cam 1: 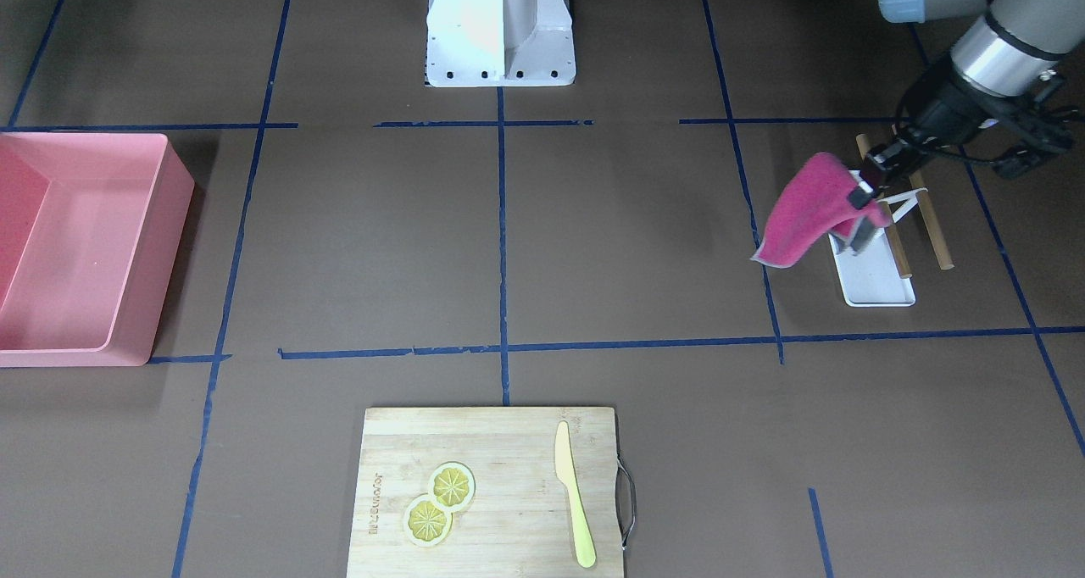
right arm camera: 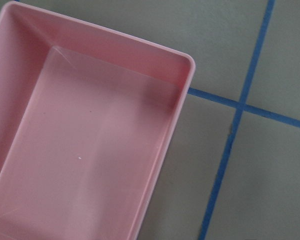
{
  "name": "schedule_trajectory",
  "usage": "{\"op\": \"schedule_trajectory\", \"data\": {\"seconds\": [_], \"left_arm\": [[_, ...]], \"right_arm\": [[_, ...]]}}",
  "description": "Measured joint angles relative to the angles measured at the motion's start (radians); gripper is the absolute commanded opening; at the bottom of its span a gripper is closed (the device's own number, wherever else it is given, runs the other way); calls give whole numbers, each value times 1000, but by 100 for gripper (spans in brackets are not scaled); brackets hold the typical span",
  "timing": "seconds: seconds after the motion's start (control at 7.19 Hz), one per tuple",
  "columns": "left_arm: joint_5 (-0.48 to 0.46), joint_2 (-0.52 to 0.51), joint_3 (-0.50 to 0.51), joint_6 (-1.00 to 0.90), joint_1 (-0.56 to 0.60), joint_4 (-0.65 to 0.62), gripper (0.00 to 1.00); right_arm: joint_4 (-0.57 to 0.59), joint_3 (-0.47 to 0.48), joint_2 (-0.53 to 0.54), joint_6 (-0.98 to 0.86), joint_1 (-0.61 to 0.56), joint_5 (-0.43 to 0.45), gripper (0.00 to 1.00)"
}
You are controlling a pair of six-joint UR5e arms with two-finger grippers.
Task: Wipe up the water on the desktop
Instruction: 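Lift the pink cloth with the left gripper while the right arm approaches, then move the right gripper to the pink cloth and grasp it beside the left gripper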
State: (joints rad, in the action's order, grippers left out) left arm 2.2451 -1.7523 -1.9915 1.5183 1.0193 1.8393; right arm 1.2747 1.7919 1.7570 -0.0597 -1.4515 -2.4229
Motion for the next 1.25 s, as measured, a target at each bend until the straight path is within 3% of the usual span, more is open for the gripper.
{"op": "schedule_trajectory", "data": {"seconds": [0.28,0.56,0.97,1.25], "left_arm": [[-17,-142,9,376,-108,-1,7],[-98,-263,21,674,-195,-12,7],[-253,-447,106,949,-307,-86,7],[-285,-522,174,1054,-330,-94,8]], "right_arm": [[-167,-4,-51,-5,113,34,100],[-210,-9,-157,-3,231,41,100],[-247,-5,-359,31,400,58,100],[-251,7,-483,57,528,155,100]]}}
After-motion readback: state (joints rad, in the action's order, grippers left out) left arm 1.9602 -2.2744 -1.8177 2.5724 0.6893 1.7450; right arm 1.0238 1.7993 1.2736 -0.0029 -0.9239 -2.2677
